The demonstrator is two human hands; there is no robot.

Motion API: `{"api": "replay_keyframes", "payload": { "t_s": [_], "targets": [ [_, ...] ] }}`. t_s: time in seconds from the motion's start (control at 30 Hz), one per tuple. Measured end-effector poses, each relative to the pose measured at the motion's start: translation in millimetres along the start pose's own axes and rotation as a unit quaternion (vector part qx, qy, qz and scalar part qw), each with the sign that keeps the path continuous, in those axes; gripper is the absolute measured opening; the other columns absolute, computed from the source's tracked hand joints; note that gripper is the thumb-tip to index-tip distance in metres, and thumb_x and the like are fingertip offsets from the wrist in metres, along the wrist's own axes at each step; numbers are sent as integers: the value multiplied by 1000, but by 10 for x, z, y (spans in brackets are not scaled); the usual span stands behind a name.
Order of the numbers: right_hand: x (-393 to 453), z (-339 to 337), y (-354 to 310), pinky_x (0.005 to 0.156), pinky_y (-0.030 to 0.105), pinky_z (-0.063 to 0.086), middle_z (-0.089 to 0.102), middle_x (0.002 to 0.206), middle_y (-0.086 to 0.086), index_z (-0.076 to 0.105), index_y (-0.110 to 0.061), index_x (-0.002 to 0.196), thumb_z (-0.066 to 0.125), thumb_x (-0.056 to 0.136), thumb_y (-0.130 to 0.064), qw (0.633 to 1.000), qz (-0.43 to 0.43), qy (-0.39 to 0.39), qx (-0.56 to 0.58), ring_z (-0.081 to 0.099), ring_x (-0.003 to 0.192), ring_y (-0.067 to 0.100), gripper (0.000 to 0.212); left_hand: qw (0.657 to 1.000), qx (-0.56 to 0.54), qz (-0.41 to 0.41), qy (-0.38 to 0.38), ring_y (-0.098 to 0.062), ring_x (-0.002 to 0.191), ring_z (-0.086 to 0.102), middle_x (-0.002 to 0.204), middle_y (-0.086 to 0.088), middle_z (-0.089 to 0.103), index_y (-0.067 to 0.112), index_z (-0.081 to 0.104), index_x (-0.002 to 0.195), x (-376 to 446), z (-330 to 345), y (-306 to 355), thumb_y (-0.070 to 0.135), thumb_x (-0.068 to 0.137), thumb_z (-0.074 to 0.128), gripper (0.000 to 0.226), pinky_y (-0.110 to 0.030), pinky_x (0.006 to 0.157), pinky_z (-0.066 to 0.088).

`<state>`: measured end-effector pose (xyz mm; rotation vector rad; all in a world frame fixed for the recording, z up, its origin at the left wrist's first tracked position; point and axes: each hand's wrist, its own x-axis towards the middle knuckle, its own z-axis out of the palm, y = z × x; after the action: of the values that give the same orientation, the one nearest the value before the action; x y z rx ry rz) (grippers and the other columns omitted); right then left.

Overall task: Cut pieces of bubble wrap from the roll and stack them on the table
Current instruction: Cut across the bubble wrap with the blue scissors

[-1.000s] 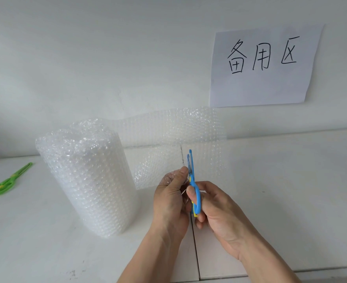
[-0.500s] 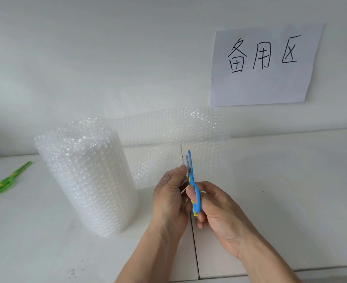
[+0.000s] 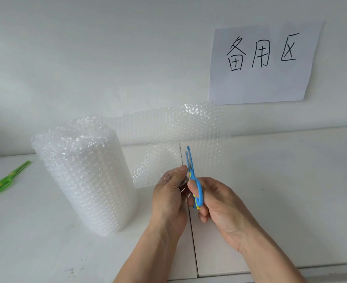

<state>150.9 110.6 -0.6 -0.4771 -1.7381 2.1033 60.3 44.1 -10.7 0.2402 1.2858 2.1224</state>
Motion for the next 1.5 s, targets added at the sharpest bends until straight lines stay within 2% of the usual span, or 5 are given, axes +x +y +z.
{"api": "replay_keyframes", "payload": {
  "t_s": [0.23,0.5,0.7,1.0,1.5],
  "targets": [
    [-14,-5,8,49,26,38,59,63,3,72,-21,79,75,62,-51,1000,6,-2,-10,39,51,14,35,999,-13,-7,33,-25,46,42,65,-13,46,13,53,71,50,-25,-25,30,84,72,29,-38,50,33],
    [10,17,17,51,28,39,47,57,-1,67,-27,64,73,71,-50,1000,1,7,-13,41,52,14,24,1000,0,-4,9,-27,33,45,54,-15,55,5,55,87,-30,27,15,23,93,61,20,-34,43,40],
    [19,-4,34,50,27,38,55,62,-1,71,-19,81,74,63,-52,1000,-1,8,-15,39,51,14,38,999,-1,-6,34,-29,54,47,65,-16,55,10,60,82,47,-19,-27,27,86,70,20,-40,51,34],
    [31,-37,14,53,28,40,54,60,3,70,-22,75,76,72,-53,1000,0,-5,-17,41,51,15,32,1000,14,-9,-8,-25,39,43,54,-11,51,0,61,115,13,-8,-23,33,94,59,39,-37,46,40],
    [48,8,29,53,26,40,44,56,-9,73,-25,72,70,84,-38,999,-16,36,-24,42,57,12,17,1000,7,-4,-13,-27,48,51,67,-16,59,3,60,96,-12,27,-31,26,96,57,23,-32,44,37]
  ]
}}
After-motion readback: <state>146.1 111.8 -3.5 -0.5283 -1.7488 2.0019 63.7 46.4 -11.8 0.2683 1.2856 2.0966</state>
